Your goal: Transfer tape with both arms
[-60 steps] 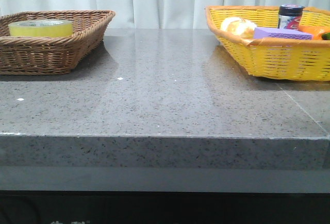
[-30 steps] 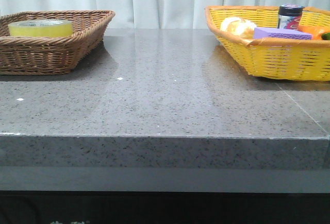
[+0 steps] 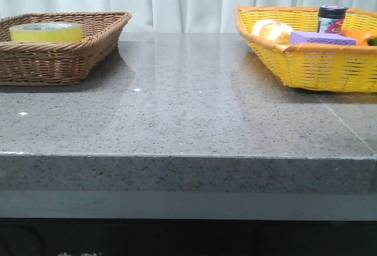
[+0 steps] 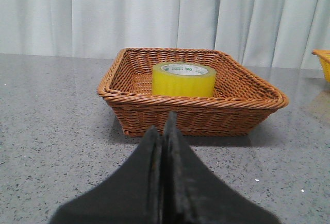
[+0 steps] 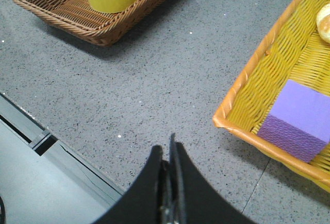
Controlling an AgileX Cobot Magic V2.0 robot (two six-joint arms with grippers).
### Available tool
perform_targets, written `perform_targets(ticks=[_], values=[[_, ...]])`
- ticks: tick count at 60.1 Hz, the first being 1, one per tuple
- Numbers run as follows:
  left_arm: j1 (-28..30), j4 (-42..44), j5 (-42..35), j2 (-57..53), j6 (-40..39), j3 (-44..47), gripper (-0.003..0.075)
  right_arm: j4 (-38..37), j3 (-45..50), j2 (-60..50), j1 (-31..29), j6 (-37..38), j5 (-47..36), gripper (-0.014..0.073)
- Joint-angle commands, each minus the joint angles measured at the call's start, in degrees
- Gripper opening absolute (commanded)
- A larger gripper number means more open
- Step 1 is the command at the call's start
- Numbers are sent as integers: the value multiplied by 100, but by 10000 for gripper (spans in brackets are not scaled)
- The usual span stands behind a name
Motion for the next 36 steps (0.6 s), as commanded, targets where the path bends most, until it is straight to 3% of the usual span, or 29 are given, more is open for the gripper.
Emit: perform_targets(ticks=[1,36], values=[[11,-72,-426,-118,12,41,-20,38,-147,-17,-33,-27,-389,-68],[11,-118,-426,-118,12,41,-20,38,-147,-17,-33,-27,-389,-68]])
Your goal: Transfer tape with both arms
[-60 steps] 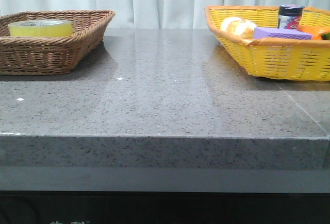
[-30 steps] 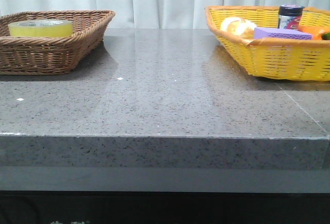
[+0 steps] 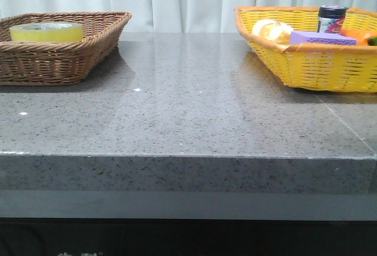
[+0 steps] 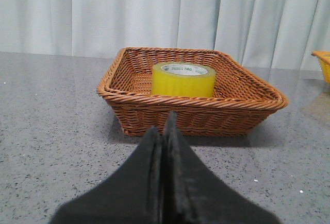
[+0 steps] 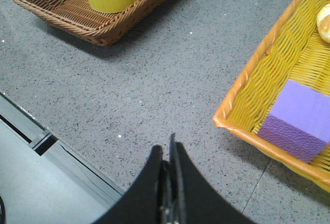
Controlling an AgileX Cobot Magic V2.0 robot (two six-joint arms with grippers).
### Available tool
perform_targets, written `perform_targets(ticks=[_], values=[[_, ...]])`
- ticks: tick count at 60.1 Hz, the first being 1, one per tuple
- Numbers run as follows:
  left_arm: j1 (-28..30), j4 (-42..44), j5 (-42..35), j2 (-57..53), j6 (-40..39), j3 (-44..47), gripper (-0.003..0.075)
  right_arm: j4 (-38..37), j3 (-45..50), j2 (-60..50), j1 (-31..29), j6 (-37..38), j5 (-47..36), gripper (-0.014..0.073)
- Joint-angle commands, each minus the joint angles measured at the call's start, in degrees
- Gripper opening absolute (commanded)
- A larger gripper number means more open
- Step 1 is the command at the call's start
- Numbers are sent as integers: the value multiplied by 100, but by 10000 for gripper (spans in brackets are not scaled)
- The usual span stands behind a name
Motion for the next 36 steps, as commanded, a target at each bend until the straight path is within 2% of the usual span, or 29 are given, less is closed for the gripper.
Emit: perform_targets(ticks=[1,24,29,36], values=[[11,-62,-426,-118,2,41,-20,38,-147,-17,-33,-27,-389,-68],[11,-62,-426,-118,2,41,-20,32,-80,-150,-46,-27,-413,-68],[11,-62,-426,-118,2,41,-20,20,36,-423,-265,-27,-409,-68],[11,-62,-426,-107,2,41,-20,-74,371,-1004,-864,-27,-534,-68]])
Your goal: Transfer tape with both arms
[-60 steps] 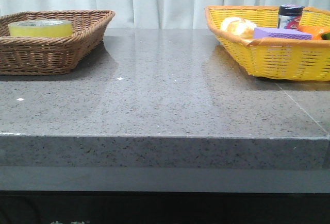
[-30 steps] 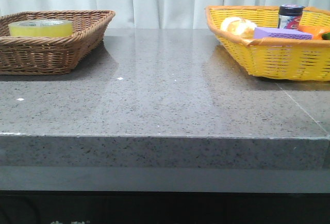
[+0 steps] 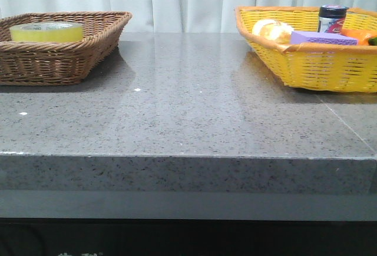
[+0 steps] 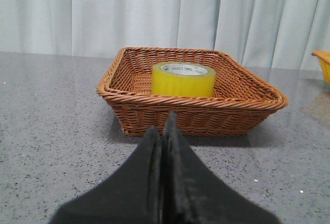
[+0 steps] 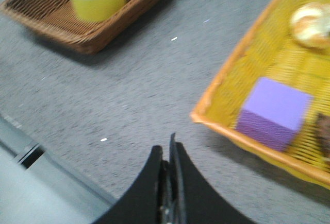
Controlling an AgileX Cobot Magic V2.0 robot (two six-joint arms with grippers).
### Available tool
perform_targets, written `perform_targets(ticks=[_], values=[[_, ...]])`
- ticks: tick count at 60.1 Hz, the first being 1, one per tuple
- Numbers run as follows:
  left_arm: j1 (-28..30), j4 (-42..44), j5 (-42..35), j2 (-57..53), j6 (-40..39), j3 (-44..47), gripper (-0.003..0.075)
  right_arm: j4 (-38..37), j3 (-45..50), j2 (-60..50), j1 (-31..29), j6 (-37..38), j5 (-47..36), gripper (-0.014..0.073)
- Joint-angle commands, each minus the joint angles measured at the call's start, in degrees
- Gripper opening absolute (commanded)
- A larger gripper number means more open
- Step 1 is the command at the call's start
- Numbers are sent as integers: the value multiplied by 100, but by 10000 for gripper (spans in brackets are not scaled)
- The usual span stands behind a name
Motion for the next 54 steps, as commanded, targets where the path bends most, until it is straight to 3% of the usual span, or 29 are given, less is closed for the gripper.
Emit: perform_targets(ticks=[1,13,25,54], values=[[2,-59,-426,-107,2,41,-20,-75,123,-459,-446,-27,-555,-68],[2,-59,-426,-107,2,41,-20,-131,1286,-1482,-1571,-27,-1611,-68],[2,-59,-426,-107,2,41,-20,-131,2422,-2483,-2234,-27,-2302,-68],[2,-59,-426,-107,2,41,-20,-131,4192,-3947,-2466,-27,-2935,-68]])
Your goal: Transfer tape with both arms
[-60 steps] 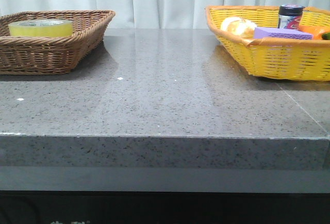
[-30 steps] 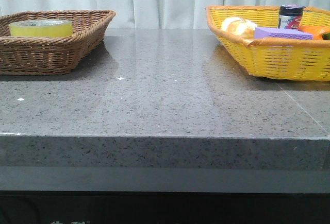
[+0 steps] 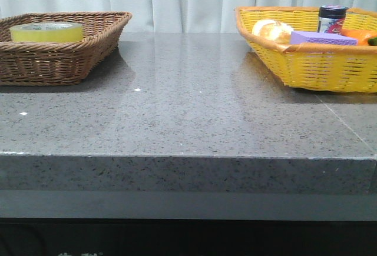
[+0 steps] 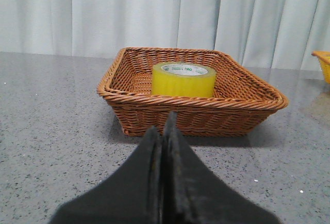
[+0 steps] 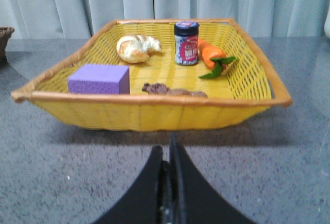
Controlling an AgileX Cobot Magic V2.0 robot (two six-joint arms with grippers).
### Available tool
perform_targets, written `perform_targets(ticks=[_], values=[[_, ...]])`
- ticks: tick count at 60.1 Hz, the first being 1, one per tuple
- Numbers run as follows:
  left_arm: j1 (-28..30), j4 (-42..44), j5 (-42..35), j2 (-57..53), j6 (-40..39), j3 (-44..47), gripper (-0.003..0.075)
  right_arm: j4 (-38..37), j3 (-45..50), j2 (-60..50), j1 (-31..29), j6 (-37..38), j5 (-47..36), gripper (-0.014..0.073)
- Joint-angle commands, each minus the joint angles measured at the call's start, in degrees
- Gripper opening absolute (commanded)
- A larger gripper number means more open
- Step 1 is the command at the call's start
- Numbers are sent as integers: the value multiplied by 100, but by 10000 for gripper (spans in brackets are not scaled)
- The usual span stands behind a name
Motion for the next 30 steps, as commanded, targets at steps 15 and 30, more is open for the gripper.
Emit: perform_targets(ticks=[15,30], values=[[2,-59,-426,-107,2,41,-20,-37,360,-148,-27,-27,-891,-68],[2,-59,-426,-107,2,41,-20,-37,360,-148,-27,-27,-899,-68]])
